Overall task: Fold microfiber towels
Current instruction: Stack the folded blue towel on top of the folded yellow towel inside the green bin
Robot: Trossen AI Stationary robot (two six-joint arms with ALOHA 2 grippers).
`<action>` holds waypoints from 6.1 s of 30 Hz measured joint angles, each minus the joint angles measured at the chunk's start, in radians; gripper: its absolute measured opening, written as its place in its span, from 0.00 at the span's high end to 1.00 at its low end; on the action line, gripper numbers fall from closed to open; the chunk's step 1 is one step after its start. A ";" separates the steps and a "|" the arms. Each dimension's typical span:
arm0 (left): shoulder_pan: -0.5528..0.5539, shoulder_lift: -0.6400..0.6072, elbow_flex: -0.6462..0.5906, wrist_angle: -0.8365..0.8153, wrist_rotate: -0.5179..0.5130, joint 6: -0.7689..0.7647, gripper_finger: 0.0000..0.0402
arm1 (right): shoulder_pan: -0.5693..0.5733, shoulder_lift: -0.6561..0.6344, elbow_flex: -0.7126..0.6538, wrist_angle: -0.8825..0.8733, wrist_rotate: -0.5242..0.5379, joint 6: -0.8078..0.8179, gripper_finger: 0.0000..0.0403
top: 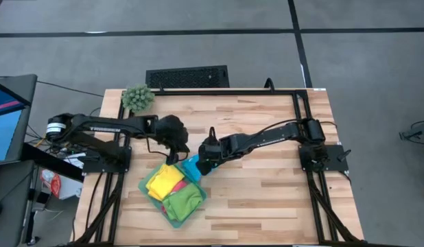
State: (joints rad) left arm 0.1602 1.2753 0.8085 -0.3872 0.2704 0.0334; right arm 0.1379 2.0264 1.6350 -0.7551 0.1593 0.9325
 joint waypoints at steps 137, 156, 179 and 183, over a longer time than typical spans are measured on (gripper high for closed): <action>-0.026 0.507 0.105 0.068 -0.040 -0.362 0.28 | 0.370 -0.164 -0.217 -0.189 0.336 0.434 0.76; -0.037 0.525 0.097 0.187 0.038 -0.497 0.98 | 0.411 -0.163 -0.217 -0.348 0.325 0.554 0.76; 0.019 0.129 0.338 -0.370 0.122 -0.437 0.98 | 0.458 -0.162 -0.216 -0.540 0.318 0.642 0.76; -0.034 -0.034 0.338 -0.547 0.122 -0.517 0.98 | 0.457 -0.162 -0.217 -0.565 0.322 0.631 0.76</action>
State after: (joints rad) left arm 0.1260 1.2413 1.1461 -0.9338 0.3924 -0.4839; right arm 0.5953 1.8641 1.4185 -1.3198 0.4813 1.5637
